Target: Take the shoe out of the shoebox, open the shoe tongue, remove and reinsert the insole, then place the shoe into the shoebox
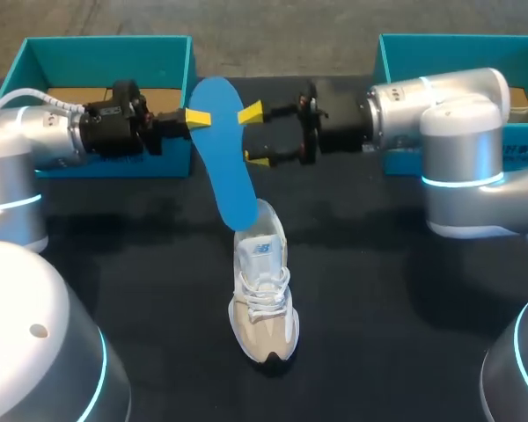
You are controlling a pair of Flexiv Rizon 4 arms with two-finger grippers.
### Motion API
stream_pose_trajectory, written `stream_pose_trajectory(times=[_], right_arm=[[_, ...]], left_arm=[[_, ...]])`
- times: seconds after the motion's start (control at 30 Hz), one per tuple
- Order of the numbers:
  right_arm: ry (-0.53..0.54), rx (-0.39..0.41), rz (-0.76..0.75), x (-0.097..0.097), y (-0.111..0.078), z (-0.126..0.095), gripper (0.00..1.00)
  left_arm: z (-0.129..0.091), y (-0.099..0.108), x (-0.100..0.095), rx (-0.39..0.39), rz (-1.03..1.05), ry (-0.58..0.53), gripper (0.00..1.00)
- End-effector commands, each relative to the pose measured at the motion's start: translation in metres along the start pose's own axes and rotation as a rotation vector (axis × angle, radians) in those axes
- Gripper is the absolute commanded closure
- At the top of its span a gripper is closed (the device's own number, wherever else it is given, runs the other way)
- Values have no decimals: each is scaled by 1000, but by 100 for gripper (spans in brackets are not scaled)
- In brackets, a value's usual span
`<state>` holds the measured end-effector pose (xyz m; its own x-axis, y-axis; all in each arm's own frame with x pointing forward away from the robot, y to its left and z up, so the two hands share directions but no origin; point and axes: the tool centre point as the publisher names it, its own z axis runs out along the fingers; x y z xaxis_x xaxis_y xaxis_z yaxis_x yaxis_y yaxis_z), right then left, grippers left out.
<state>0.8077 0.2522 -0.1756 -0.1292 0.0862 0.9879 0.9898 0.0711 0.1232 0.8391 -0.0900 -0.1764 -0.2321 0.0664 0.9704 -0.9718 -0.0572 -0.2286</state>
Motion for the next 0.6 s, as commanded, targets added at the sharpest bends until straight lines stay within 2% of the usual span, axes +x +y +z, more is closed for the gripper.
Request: stream_pose_trajectory(times=[0.03,0.37,0.57,0.6], right_arm=[[-32,-34,13,4,-21,-29,0],[-138,-45,56,14,-36,-56,0],[-240,-46,73,29,-45,-68,0],[-286,-45,83,34,-49,-69,0]], left_arm=[[-7,1,-1,-1,-12,-9,100],[-7,-2,-8,-8,-30,-45,100],[2,-2,-19,-32,-88,-64,100],[5,-1,-22,-38,-96,-67,100]])
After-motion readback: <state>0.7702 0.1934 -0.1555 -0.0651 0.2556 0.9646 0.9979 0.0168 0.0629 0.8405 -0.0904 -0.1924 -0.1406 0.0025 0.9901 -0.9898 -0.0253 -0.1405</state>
